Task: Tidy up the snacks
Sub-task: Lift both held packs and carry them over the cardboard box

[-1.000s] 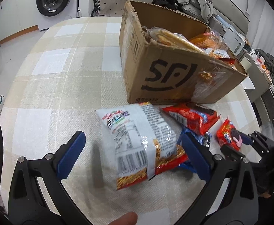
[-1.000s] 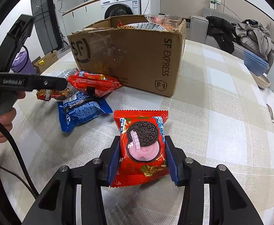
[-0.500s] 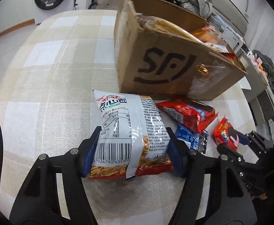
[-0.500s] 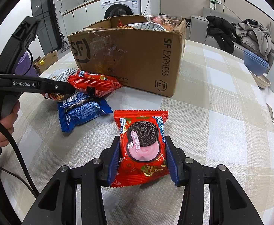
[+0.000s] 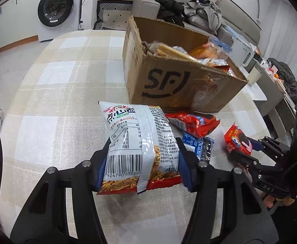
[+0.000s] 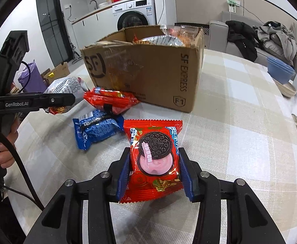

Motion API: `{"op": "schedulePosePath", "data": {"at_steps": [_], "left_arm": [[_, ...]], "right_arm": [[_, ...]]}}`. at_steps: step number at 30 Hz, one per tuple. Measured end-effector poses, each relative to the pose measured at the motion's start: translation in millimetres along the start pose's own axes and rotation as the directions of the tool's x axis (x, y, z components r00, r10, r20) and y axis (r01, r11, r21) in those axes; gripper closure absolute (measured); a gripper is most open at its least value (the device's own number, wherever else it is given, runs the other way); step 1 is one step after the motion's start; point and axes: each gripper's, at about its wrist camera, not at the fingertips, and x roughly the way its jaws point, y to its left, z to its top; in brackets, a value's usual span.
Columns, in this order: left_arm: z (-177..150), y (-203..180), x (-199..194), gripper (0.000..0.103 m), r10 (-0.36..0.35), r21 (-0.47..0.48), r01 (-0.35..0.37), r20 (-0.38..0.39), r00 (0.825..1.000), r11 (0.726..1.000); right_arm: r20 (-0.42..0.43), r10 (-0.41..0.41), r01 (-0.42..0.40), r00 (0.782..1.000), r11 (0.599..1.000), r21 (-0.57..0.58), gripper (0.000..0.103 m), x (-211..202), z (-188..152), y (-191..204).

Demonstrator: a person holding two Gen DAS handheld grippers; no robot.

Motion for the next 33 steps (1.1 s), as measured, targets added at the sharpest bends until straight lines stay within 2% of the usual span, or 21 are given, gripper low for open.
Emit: {"op": "schedulePosePath", "data": {"at_steps": [15, 25, 33], "left_arm": [[-1, 15, -54, 0.049, -0.016, -0.013, 0.018, 0.096, 0.995, 1.0], [5, 16, -87, 0.049, -0.054, -0.003, 0.055, 0.156, 0.986, 0.999], [14, 14, -102, 0.049, -0.067, 0.022, 0.064, 0.18, 0.981, 0.998]], "right_arm": [[0.096, 0.002, -0.005, 0.995, 1.0, 0.027, 0.058, -23, 14, 3], [0.204, -0.015, 0.001, 0.979, 0.998, 0.069, 0.058, -55, 29, 1], [0.255, -0.034, 0.013, 0.966, 0.996, 0.084, 0.058, -70, 44, 1]]}}
